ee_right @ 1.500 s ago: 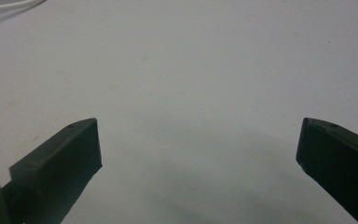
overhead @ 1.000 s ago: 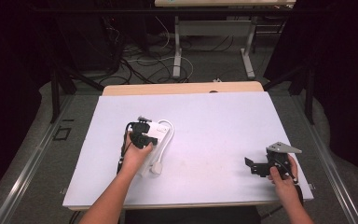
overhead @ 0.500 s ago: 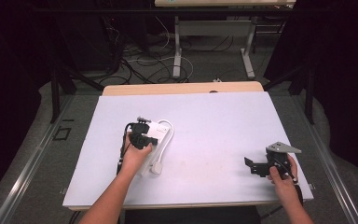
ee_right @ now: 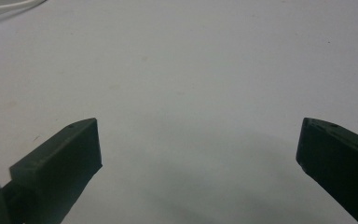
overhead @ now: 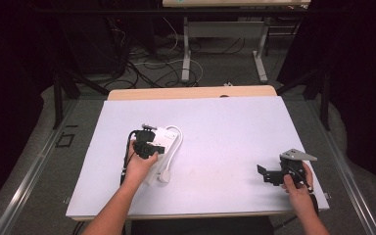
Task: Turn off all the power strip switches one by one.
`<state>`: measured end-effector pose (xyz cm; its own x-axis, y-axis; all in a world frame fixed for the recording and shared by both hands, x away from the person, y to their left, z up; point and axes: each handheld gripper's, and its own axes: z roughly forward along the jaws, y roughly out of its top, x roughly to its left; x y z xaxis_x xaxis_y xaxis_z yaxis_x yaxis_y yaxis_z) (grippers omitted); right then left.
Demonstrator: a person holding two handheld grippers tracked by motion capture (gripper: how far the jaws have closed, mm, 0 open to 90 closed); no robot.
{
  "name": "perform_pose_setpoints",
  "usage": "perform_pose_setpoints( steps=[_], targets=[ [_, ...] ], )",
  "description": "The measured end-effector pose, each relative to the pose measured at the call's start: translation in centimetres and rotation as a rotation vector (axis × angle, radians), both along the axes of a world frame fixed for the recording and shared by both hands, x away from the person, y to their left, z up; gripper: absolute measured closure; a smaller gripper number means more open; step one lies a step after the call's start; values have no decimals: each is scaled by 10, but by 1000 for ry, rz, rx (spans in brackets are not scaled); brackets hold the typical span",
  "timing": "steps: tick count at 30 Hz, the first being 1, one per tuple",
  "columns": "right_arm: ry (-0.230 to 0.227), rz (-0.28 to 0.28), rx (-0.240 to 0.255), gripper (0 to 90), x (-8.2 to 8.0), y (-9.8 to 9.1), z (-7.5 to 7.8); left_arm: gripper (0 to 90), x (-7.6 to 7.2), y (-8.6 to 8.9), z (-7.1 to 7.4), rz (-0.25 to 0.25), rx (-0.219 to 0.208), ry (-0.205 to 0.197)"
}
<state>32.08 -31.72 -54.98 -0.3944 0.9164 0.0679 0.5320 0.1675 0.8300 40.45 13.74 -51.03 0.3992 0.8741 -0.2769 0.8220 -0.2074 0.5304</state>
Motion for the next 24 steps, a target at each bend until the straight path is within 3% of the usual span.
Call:
perform_pose_setpoints(
  steps=[24],
  targets=[
    [-2, 1, -1, 0, 0, 0, 0, 900, -13, 14, -5, -2, -3, 8]
  ],
)
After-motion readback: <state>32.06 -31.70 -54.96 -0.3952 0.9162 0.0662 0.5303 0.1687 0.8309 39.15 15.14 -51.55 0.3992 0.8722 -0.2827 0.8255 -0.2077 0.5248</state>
